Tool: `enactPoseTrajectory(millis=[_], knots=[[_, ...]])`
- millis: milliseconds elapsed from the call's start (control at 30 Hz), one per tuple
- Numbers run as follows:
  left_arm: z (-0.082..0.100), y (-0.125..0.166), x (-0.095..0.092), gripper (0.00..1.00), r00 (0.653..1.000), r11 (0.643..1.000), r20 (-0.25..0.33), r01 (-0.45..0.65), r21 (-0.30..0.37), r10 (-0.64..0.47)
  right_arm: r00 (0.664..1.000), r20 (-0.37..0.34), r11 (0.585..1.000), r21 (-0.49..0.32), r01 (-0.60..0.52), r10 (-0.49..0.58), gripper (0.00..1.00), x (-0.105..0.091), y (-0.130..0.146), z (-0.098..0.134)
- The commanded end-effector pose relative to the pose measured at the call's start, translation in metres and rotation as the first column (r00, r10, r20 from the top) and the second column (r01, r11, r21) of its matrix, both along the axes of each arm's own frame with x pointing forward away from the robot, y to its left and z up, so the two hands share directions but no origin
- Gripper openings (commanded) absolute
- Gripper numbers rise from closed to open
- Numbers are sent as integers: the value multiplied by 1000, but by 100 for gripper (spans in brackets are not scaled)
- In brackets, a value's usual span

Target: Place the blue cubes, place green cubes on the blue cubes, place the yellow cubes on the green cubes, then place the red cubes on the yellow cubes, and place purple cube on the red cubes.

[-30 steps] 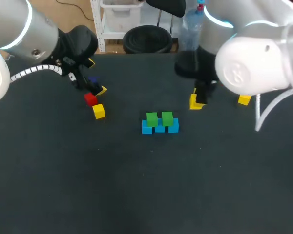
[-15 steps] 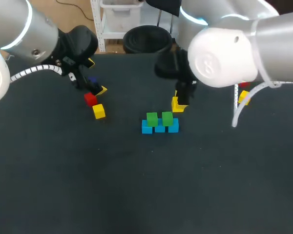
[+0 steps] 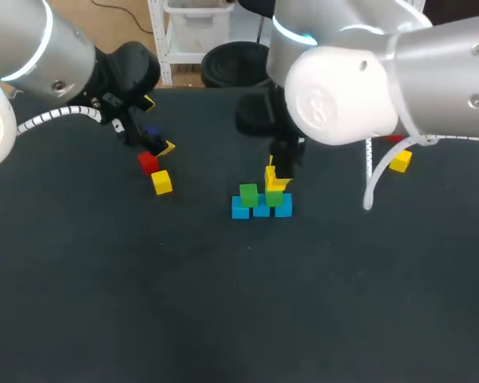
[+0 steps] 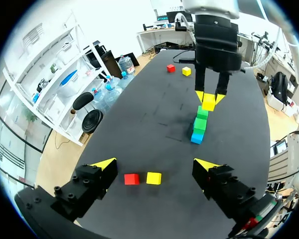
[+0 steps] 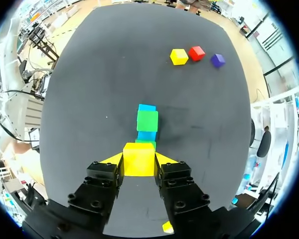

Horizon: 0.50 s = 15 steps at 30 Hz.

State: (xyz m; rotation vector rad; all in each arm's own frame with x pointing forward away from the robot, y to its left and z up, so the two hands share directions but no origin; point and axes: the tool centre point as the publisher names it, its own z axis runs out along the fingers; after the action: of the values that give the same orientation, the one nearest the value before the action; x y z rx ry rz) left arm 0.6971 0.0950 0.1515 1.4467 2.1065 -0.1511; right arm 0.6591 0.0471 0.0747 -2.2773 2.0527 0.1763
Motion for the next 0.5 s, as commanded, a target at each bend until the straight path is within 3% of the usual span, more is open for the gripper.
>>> enactPoseTrajectory(millis=[33,500], knots=[[-1,1,2,100,1000,1000,-1,5,-3,-5,1000,-15,1000,1,0,0,0,2,5,-4],[-1,1,2,100,1000,1000,-1,5,-3,-5,1000,-22,1000,-5,-4,4,0,8,12,-8]])
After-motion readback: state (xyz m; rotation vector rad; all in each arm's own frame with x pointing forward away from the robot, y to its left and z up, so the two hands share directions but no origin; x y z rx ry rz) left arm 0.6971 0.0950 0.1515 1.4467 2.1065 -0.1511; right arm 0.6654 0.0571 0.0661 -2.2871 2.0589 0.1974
